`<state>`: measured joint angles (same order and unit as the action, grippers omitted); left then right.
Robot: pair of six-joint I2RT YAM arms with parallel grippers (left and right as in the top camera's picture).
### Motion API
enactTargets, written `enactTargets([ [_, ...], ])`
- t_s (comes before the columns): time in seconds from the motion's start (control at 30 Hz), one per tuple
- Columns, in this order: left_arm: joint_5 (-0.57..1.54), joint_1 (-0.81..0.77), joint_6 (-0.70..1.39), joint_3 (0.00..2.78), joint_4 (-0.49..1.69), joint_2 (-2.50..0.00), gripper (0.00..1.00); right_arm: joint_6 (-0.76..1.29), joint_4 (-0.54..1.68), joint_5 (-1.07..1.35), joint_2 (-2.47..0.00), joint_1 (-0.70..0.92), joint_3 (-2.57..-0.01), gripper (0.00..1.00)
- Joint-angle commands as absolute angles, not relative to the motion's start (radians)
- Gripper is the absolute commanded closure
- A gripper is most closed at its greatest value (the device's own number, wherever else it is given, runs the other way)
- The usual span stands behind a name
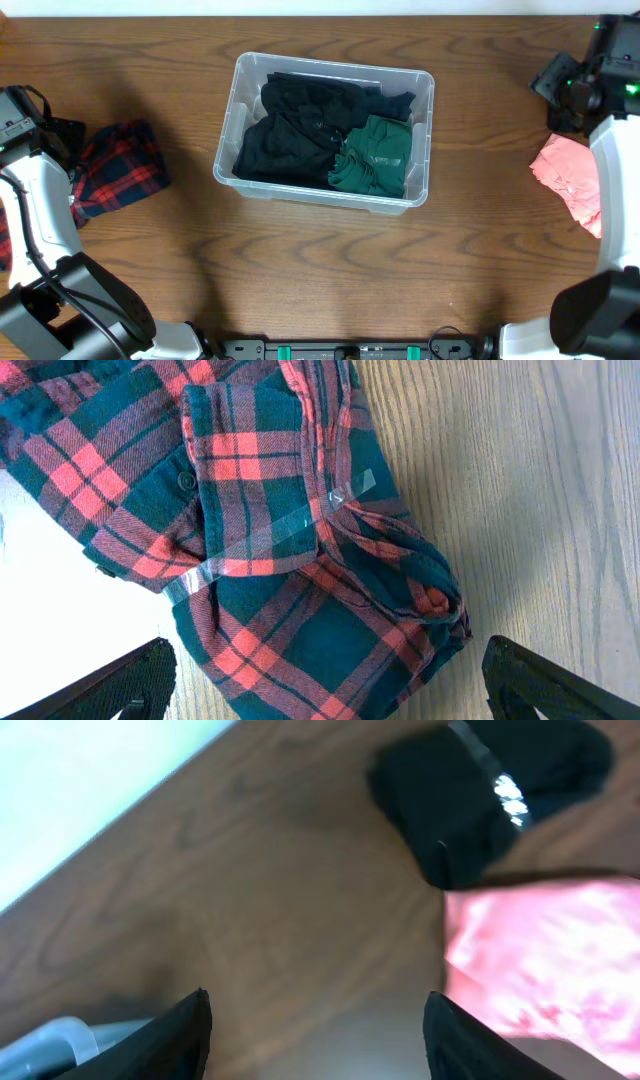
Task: Pack container
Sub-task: 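Move the right gripper over the black folded cloth at top right, then lower the right gripper and grasp the black banded cloth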
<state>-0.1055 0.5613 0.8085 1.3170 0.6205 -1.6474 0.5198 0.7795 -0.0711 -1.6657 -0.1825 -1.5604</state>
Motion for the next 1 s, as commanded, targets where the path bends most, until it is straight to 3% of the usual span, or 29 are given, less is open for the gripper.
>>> enactTargets([
  [0.0, -0.121, 0.566, 0.810, 1.317, 0.620, -1.656, 0.02, 0.576, 0.734, -0.076, -1.718, -0.178, -1.555, 0.34],
  [0.27, -0.121, 0.566, 0.810, 1.317, 0.620, -1.656, 0.02, 0.759, 0.606, -0.093, -1.820, -0.235, -1.555, 0.34],
  [0.47, -0.121, 0.566, 0.810, 1.317, 0.620, -1.656, 0.02, 0.942, 0.630, -0.259, -1.851, -0.267, -1.555, 0.33],
  [0.8, -0.121, 0.566, 0.810, 1.317, 0.620, -1.656, 0.02, 1.084, 0.679, -0.348, -1.852, -0.317, -1.553, 0.19],
  [0.97, -0.121, 0.566, 0.810, 1.317, 0.620, -1.656, 0.02, 1.106, 0.673, -0.348, -1.852, -0.347, -1.536, 0.18],
])
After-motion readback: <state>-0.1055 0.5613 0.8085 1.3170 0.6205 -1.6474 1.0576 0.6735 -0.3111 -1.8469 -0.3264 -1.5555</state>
